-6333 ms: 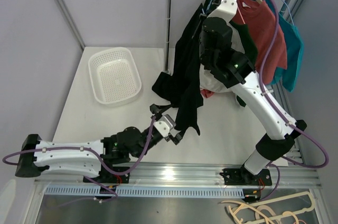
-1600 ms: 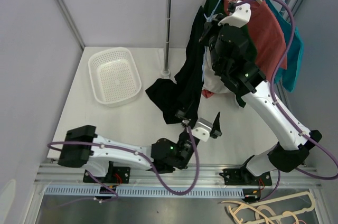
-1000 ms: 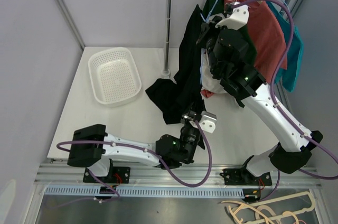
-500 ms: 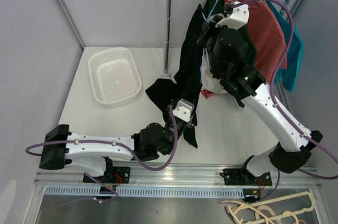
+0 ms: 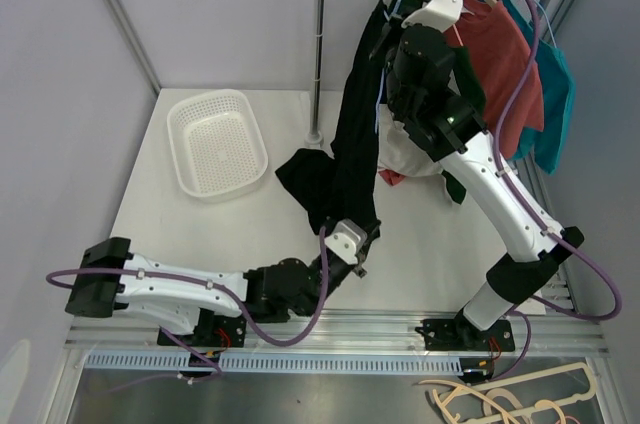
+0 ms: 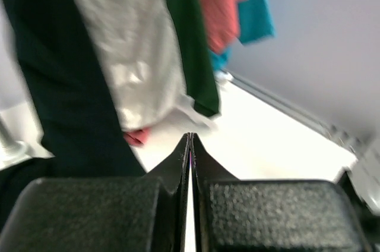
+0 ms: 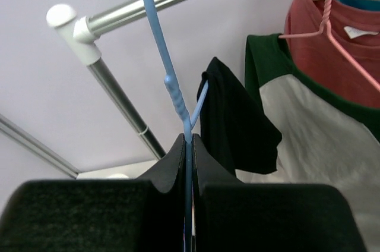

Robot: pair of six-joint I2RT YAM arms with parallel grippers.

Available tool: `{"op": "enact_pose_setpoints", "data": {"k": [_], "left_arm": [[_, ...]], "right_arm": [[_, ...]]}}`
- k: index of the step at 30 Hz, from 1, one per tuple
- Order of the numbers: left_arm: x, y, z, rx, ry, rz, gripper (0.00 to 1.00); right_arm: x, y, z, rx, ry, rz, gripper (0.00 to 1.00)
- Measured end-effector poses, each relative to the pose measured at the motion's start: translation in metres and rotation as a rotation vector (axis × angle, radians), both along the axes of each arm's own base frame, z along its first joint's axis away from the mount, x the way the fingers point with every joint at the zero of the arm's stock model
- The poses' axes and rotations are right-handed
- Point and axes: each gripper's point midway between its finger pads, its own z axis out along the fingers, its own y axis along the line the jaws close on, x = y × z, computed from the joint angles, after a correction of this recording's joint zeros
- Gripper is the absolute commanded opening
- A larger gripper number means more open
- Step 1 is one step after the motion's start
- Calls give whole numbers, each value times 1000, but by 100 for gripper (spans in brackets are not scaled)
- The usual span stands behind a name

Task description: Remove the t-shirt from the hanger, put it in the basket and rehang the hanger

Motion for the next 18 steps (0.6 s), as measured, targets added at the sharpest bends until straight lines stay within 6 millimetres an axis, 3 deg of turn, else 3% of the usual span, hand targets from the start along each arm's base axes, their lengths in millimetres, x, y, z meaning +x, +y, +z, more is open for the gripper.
{"op": "enact_pose_setpoints", "data": {"k": [5,9,12,15,18], "left_arm": [[-28,-14,-26,55,13,-73,1],[-28,-12,-28,60,14,-56,3],[-20,-6,-24,59,-2,-10,53],[-10,3,-20,58,-20,25,73],[8,17,-13,47,-30,74,76]], "right_arm": [[10,-10,11,19,-20,-25,0],[11,-12,11,34,-17,-24,0],[11,-11,8,35,-8,-16,0],[11,-9,6,36,-1,-8,0],[8,-6,5,35,3,2,0]]}}
